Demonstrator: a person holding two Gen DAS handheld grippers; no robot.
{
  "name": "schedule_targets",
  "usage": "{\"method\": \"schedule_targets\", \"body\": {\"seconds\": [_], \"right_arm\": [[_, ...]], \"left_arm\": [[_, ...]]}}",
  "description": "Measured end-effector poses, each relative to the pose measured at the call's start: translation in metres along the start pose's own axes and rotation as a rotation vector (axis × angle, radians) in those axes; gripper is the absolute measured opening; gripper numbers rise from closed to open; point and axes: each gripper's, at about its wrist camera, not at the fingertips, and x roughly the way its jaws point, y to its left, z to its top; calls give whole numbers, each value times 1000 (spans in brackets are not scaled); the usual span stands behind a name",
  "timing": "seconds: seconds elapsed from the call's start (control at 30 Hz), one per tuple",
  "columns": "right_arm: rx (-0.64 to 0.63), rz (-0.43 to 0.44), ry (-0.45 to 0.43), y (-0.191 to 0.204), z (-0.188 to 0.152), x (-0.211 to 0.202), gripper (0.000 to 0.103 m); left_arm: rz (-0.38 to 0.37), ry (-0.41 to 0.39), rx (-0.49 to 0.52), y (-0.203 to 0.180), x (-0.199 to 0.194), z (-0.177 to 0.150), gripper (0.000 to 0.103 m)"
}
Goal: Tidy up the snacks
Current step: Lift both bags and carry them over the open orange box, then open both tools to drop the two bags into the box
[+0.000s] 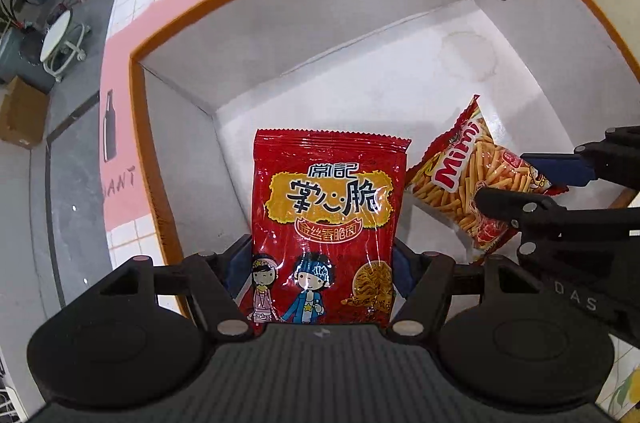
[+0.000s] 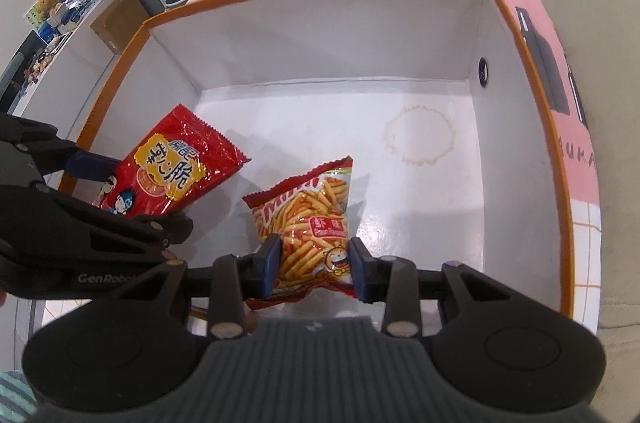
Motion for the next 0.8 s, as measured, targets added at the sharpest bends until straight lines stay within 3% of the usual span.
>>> {"method": "schedule_targets", "body": {"seconds": [0.3, 0.53, 0.6, 0.8], "right_arm": [[11, -18, 22, 1, 5, 7, 36], [8, -28, 28, 8, 8, 7, 37], [15, -25, 26, 9, 8, 6, 51], [17, -48, 3, 17, 8, -4, 71]], "left_arm": [[14, -44, -17, 2, -1, -5, 88], [32, -117, -49, 10, -26, -13, 88], [28, -133, -79, 14, -34, -15, 88], [22, -153, -142, 22, -50, -23, 88]]}}
